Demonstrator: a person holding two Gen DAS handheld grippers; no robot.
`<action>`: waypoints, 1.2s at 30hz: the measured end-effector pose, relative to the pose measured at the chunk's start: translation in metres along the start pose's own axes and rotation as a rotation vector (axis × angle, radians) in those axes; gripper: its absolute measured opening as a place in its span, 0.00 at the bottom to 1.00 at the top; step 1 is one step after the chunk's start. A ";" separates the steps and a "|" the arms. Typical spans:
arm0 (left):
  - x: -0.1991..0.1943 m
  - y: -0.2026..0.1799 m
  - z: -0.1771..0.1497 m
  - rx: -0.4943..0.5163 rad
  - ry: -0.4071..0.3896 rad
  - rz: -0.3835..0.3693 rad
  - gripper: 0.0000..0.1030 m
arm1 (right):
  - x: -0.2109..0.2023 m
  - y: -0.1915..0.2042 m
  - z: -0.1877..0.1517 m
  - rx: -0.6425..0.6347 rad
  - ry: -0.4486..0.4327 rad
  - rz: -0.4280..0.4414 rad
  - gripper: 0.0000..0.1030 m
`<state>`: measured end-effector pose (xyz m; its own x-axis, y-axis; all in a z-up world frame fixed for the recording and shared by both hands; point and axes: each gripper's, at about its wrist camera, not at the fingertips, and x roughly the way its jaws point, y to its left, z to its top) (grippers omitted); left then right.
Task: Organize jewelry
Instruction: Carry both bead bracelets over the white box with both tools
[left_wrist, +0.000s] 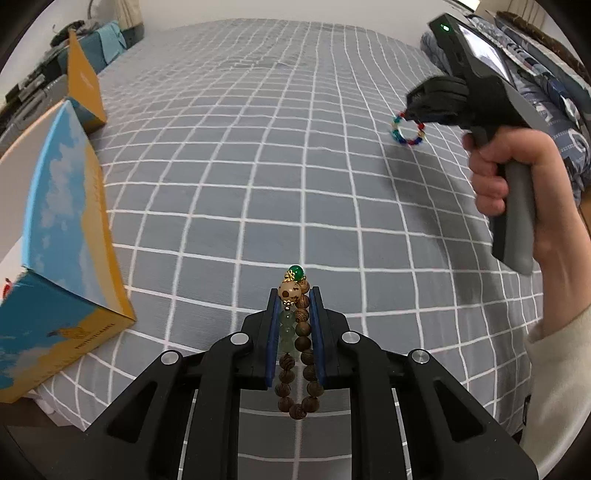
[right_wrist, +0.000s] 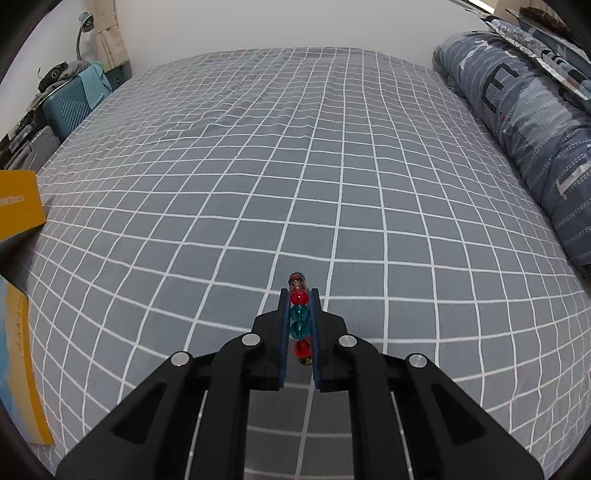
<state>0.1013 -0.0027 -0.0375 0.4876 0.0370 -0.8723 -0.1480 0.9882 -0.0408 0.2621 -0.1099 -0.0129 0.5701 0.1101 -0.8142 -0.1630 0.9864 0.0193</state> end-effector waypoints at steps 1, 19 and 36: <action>-0.002 0.003 0.002 -0.007 -0.006 0.005 0.14 | -0.004 0.001 -0.001 0.002 -0.001 0.000 0.09; -0.031 0.035 0.044 -0.071 -0.097 0.071 0.14 | -0.068 0.019 -0.006 0.026 -0.043 0.025 0.09; -0.078 0.098 0.076 -0.179 -0.189 0.133 0.15 | -0.136 0.091 -0.014 -0.092 -0.122 0.094 0.09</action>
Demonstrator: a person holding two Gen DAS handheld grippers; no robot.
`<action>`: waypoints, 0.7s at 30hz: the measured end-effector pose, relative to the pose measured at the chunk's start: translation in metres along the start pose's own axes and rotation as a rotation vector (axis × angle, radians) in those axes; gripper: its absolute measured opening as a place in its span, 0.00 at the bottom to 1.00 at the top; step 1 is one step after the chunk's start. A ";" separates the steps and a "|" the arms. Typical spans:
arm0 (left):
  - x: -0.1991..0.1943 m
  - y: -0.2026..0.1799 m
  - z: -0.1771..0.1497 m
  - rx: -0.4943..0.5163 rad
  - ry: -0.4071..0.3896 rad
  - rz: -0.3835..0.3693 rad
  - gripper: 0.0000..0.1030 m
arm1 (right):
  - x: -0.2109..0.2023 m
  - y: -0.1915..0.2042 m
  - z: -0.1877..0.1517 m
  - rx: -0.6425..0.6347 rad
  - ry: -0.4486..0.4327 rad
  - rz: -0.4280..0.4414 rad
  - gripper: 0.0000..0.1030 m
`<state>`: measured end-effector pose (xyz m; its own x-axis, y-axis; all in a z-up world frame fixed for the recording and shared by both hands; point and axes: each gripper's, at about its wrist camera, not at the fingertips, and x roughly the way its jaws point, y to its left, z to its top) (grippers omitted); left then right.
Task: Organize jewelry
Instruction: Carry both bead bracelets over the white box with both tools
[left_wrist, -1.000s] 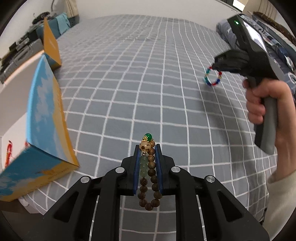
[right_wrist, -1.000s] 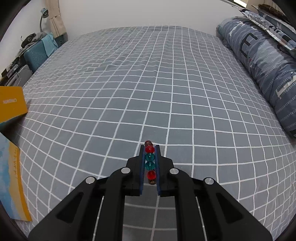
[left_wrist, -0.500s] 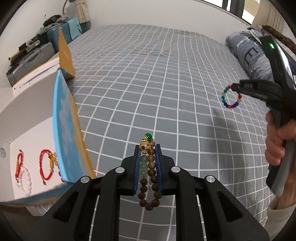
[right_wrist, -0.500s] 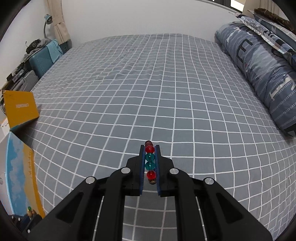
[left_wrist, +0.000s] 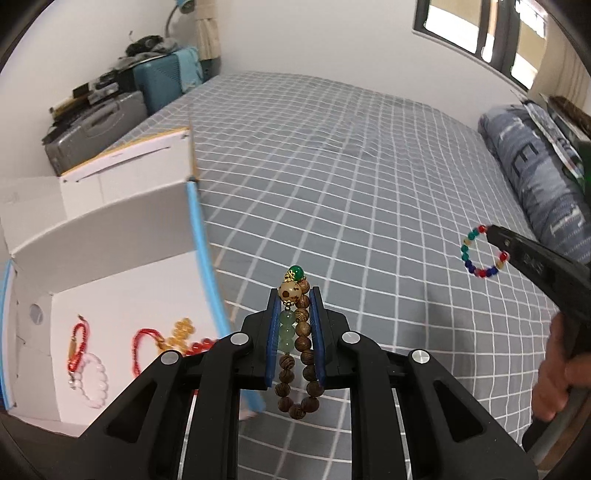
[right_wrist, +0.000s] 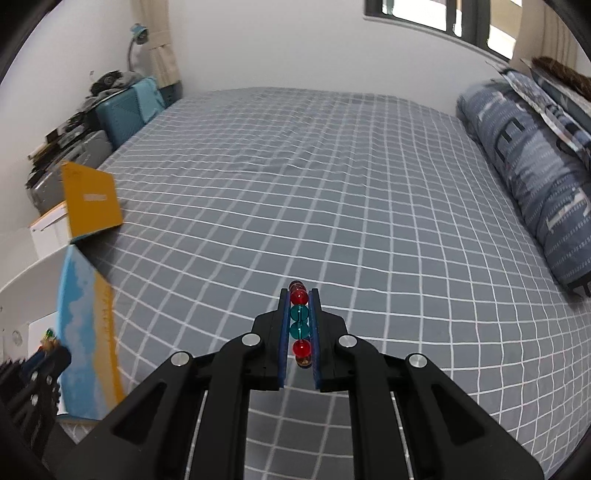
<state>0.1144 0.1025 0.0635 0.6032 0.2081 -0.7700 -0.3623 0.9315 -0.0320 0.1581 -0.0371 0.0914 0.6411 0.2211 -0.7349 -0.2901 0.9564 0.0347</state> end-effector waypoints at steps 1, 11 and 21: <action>-0.002 0.007 0.002 -0.010 -0.002 0.008 0.15 | -0.004 0.008 0.000 -0.011 -0.005 0.009 0.09; -0.028 0.072 0.008 -0.086 -0.031 0.058 0.15 | -0.026 0.082 0.001 -0.103 -0.037 0.096 0.09; -0.040 0.151 0.001 -0.180 -0.030 0.130 0.15 | -0.040 0.159 -0.001 -0.162 -0.052 0.207 0.09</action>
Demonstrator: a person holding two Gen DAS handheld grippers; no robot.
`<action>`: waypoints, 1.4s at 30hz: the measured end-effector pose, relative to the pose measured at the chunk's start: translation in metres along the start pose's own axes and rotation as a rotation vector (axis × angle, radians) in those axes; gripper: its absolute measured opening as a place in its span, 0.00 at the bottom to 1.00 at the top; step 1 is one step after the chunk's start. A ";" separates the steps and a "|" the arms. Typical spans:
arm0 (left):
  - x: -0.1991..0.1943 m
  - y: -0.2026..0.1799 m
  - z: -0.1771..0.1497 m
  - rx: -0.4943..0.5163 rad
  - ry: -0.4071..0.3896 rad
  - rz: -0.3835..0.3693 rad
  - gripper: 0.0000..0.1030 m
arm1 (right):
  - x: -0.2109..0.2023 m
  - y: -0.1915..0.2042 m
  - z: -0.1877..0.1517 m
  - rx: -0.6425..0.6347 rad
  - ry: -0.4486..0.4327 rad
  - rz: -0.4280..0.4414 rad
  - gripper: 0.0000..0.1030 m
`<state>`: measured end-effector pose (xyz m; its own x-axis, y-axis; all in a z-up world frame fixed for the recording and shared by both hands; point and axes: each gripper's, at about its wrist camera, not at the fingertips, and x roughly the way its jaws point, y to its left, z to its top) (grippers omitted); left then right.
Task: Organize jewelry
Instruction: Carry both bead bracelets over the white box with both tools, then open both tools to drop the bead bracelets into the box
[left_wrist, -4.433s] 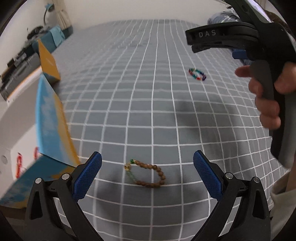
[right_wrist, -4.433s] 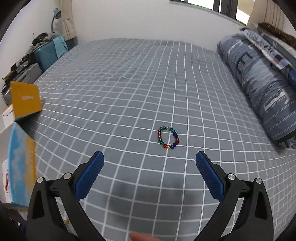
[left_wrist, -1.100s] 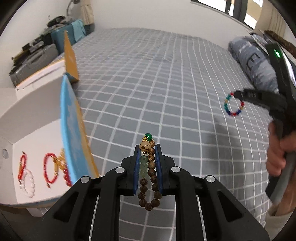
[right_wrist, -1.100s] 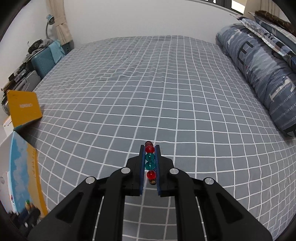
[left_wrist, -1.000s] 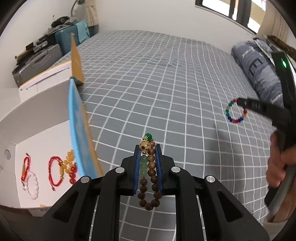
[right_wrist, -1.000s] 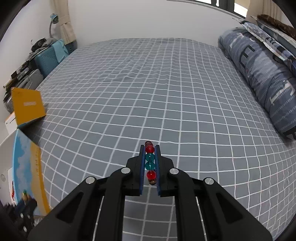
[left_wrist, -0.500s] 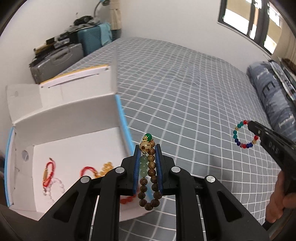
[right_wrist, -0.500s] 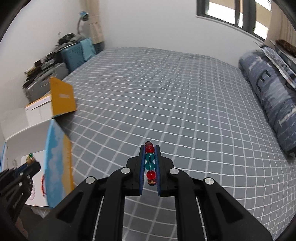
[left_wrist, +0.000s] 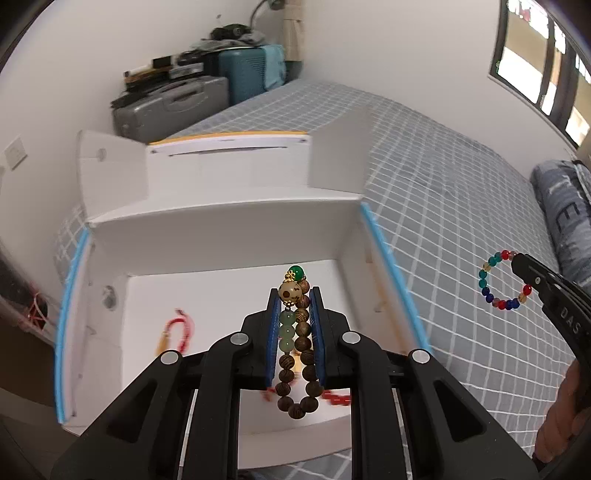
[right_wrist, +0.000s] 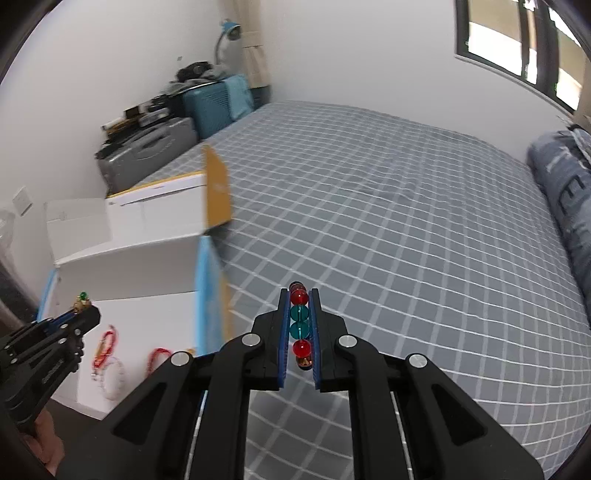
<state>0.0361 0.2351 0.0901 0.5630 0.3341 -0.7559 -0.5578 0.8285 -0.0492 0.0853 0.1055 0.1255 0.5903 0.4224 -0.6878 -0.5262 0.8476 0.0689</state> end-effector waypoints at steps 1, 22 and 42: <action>-0.001 0.009 0.000 -0.012 0.000 0.007 0.15 | 0.000 0.007 0.000 -0.007 -0.001 0.009 0.09; 0.016 0.096 -0.010 -0.078 0.056 0.096 0.15 | 0.048 0.128 -0.018 -0.142 0.096 0.151 0.09; 0.060 0.103 -0.020 -0.069 0.157 0.121 0.26 | 0.107 0.149 -0.045 -0.180 0.260 0.125 0.10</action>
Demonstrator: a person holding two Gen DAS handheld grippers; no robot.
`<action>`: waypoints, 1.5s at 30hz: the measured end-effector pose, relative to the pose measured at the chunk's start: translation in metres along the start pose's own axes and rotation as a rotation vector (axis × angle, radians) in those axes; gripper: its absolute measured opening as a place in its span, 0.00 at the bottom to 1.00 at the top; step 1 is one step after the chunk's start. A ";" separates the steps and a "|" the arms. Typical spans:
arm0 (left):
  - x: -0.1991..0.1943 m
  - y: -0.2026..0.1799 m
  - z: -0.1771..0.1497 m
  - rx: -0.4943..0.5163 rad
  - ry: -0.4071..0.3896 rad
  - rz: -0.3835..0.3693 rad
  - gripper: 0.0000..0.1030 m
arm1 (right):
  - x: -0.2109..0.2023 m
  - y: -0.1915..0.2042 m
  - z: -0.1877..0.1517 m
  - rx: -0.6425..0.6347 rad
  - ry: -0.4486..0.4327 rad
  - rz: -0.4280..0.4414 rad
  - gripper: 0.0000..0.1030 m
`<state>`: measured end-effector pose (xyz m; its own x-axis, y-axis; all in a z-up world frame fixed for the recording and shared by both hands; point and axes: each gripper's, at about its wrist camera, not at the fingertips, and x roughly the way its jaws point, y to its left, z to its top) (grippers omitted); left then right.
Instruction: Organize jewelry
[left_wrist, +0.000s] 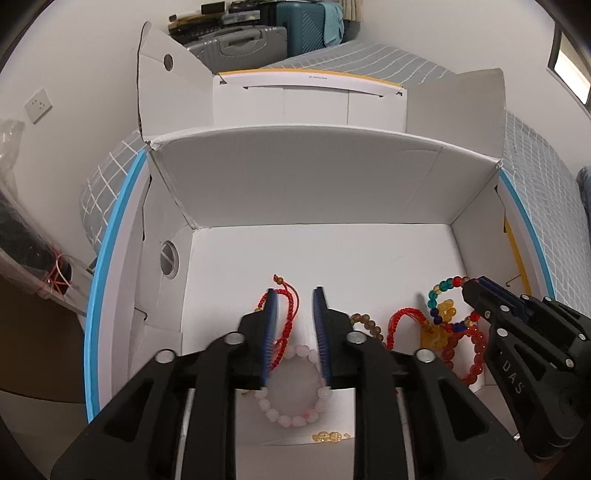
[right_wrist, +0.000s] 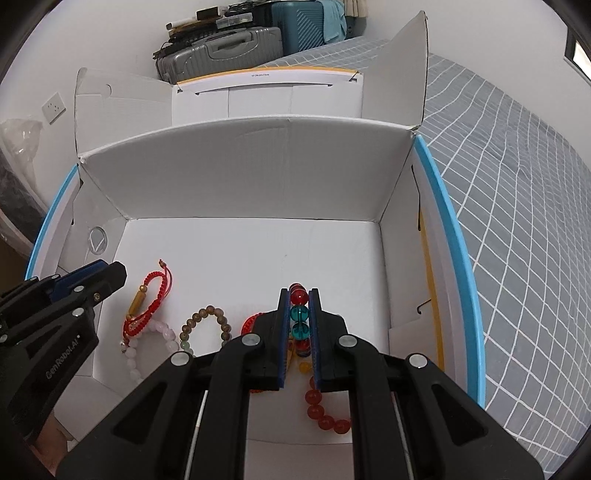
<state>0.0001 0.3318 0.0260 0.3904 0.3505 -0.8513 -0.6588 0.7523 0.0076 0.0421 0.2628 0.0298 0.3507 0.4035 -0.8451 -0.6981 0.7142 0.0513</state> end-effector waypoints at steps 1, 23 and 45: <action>-0.001 0.001 -0.001 -0.003 -0.002 0.001 0.32 | 0.000 -0.001 0.000 0.004 0.000 0.000 0.11; -0.067 0.031 -0.035 -0.047 -0.169 -0.008 0.92 | -0.098 0.005 -0.024 0.026 -0.229 0.020 0.93; -0.122 0.023 -0.121 0.045 -0.291 -0.018 0.94 | -0.125 0.010 -0.115 0.026 -0.277 -0.063 0.93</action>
<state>-0.1406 0.2388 0.0669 0.5743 0.4772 -0.6652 -0.6235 0.7815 0.0223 -0.0809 0.1537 0.0750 0.5524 0.4966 -0.6695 -0.6545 0.7558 0.0206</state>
